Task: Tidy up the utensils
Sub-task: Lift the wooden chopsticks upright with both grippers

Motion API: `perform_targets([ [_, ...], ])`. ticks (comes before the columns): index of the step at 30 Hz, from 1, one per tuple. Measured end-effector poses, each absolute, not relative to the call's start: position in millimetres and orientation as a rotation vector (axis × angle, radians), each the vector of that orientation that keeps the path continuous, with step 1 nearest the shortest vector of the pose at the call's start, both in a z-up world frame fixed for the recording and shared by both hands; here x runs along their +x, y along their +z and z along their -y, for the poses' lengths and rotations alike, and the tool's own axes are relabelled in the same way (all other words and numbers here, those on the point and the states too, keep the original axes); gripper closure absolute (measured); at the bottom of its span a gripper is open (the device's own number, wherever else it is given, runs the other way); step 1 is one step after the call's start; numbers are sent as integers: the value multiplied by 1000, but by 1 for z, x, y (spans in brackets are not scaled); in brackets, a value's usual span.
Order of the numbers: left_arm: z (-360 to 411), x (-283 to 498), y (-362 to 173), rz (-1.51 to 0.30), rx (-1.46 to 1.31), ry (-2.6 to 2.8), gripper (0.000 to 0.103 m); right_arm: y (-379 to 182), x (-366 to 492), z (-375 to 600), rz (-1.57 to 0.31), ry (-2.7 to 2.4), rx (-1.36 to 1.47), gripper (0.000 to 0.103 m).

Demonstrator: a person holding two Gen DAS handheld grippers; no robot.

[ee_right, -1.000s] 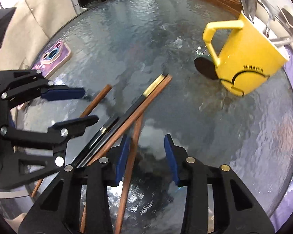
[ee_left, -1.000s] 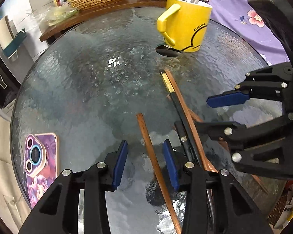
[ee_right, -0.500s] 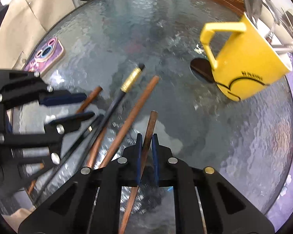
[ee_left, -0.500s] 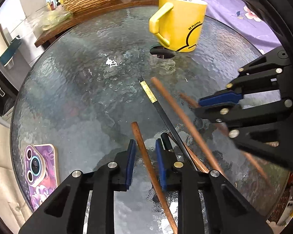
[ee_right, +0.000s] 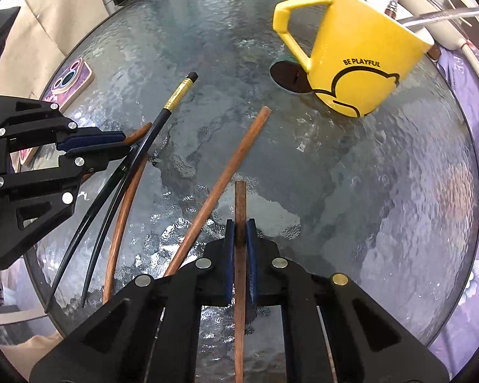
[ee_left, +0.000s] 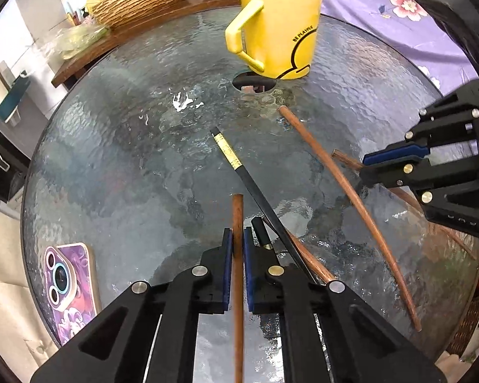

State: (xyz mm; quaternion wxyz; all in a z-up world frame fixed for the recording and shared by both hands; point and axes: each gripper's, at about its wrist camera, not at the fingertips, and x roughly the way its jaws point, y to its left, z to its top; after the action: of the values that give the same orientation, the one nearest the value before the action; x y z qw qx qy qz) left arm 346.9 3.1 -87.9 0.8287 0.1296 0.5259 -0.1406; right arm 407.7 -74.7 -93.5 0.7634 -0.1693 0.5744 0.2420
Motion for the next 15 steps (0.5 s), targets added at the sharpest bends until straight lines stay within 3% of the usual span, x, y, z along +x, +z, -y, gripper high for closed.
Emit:
perform_targets([
  [15, -31, 345, -59, -1043, 113, -309, 97, -67, 395, 141, -1138, 508, -187, 95],
])
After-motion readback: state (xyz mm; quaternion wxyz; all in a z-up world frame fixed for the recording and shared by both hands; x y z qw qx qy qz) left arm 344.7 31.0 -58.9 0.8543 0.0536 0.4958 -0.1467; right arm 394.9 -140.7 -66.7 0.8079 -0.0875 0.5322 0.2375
